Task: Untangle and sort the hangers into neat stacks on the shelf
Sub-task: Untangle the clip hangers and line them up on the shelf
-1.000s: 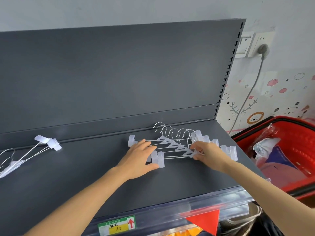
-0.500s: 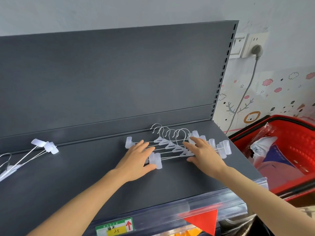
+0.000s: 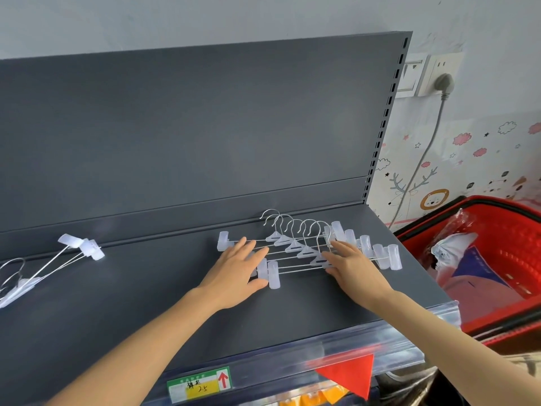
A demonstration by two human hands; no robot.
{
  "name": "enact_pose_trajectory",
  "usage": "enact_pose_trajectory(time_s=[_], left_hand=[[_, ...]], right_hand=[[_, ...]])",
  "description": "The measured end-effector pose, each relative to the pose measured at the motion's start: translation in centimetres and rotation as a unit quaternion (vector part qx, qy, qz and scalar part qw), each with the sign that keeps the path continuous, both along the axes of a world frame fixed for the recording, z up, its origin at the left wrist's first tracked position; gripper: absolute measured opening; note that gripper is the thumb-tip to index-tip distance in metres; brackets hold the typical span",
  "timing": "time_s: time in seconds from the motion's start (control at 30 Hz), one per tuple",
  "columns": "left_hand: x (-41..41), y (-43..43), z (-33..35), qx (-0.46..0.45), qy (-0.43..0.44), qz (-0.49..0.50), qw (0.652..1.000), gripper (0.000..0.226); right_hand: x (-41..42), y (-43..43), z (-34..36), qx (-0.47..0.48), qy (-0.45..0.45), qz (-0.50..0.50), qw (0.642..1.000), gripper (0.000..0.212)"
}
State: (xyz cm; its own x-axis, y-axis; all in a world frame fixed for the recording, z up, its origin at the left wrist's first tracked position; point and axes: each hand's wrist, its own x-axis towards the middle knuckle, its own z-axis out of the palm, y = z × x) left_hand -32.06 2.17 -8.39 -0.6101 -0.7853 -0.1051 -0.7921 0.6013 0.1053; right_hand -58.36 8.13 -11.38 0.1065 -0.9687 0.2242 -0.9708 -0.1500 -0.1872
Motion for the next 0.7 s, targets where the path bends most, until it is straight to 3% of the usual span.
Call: enact_pose_trajectory(time_s=[0.3, 0.53, 0.7], left_hand=[[0.5, 0.1, -0.1, -0.014, 0.016, 0.004, 1.0, 0.076], [2.9, 0.7, 0.4, -0.047, 0.01, 0.008, 0.999, 0.085], [6.8, 1.3, 1.2, -0.076, 0.01, 0.024, 0.997, 0.081]], right_hand=[[1.1, 0.5, 1.0, -0.028, -0.033, -0.025, 0.999, 0.042], [4.7, -0.2, 2.2, -0.025, -0.023, 0.028, 0.999, 0.058], [8.8, -0.5, 3.7, -0.002, -0.029, 0.071, 0.997, 0.056]])
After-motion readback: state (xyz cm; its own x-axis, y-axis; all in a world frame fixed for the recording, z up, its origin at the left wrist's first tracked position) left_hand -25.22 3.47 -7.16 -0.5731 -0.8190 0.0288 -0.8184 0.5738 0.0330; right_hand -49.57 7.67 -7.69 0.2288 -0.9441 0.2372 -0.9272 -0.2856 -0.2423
